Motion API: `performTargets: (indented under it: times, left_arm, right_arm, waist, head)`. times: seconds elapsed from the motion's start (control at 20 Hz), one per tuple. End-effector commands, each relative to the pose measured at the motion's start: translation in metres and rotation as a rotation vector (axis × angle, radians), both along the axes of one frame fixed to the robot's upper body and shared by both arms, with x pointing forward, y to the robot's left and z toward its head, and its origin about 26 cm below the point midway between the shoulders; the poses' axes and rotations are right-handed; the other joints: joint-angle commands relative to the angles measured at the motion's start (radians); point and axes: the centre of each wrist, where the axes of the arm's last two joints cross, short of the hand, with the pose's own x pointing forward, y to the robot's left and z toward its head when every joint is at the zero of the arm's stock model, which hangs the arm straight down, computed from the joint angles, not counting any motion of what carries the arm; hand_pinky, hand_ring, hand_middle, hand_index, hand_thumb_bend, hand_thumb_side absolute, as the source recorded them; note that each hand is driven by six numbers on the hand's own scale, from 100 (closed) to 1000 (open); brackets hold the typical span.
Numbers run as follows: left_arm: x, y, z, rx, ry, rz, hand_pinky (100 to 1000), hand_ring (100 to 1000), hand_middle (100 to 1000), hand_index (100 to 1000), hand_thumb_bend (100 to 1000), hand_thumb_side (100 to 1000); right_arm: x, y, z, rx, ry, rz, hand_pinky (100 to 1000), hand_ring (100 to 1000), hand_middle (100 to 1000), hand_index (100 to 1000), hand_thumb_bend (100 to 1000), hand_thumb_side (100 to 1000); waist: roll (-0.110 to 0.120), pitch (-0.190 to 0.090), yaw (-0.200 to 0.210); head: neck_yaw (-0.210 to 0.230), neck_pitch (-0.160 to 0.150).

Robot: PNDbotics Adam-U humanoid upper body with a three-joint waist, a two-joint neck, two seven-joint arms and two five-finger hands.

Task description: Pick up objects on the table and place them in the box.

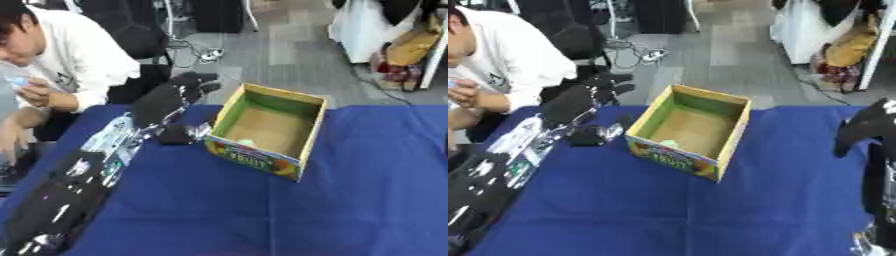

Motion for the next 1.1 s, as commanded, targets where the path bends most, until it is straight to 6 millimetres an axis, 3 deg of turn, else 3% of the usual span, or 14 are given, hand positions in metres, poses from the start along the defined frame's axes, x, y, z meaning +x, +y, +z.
performTargets:
  times: [0.05,0.25,0.5,0.65,1.1]
  left_arm:
    - [-0.026,-0.015,0.017,-0.078,-0.046,-0.080,966,895,964,975,324,998]
    - [-0.061,-0.036,-0.010,-0.324,-0.034,-0.171,835,807,903,940,288,946]
    - [-0.090,-0.053,-0.032,-0.511,-0.017,-0.231,808,790,883,923,246,936]
    - [-0.098,-0.059,-0.039,-0.566,0.000,-0.279,795,787,886,895,215,939]
    - [-0.105,-0.061,-0.046,-0.591,0.077,-0.410,767,788,904,875,162,943]
  right_arm:
    - [0.001,-0.002,0.001,-0.009,-0.013,-0.009,162,253,355,449,100,871]
    - [0.001,-0.003,-0.004,-0.012,0.003,-0.011,159,250,354,449,100,884]
    - [0.001,-0.001,-0.006,-0.024,0.009,0.002,158,250,355,450,100,880]
    - [0.001,0.001,-0.005,-0.025,0.007,0.010,160,252,356,450,100,868]
    - [0.000,0.005,-0.004,-0.076,-0.003,0.043,160,254,357,442,100,749]
  waist:
    - [-0.005,-0.019,0.012]
    - [-0.009,-0.025,0.041]
    - [-0.014,-0.027,0.060]
    - [-0.016,-0.030,0.064]
    - [-0.026,-0.038,0.066]
  head:
    - [-0.031,-0.012]
    - [-0.032,0.001]
    - [-0.006,0.039]
    - [-0.001,0.077]
    - [-0.015,0.132]
